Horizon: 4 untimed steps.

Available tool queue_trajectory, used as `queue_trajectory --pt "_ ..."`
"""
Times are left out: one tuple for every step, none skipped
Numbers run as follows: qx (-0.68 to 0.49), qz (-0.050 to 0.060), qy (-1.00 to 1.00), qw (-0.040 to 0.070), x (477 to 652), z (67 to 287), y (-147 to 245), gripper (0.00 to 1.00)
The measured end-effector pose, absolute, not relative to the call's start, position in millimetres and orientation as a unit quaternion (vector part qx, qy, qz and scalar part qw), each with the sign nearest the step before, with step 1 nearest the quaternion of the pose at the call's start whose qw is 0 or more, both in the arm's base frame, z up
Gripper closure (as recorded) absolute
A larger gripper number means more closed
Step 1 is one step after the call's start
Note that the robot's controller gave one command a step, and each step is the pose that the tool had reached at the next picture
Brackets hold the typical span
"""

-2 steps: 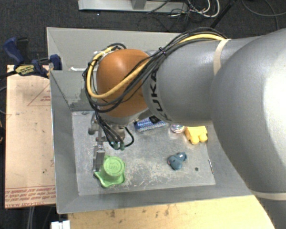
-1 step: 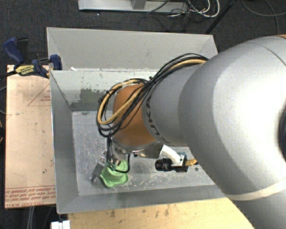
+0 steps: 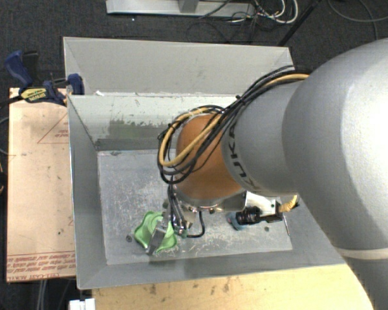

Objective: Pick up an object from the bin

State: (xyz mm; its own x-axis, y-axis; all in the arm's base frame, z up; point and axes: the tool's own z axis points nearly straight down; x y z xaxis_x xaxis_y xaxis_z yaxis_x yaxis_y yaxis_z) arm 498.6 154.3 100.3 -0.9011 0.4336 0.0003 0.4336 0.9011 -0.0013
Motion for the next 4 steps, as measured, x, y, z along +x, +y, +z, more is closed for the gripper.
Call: queue_trajectory --pt "-0.279 0.0 -0.96 0.002 480.3 99 160 0.0" --pt "-0.301 -0.002 -0.954 -0.004 482.8 73 164 0.0" --pt "-0.302 -0.001 -0.953 -0.001 484.1 74 164 0.0" --pt "-0.303 -0.003 -0.953 -0.005 486.8 76 163 1.0"
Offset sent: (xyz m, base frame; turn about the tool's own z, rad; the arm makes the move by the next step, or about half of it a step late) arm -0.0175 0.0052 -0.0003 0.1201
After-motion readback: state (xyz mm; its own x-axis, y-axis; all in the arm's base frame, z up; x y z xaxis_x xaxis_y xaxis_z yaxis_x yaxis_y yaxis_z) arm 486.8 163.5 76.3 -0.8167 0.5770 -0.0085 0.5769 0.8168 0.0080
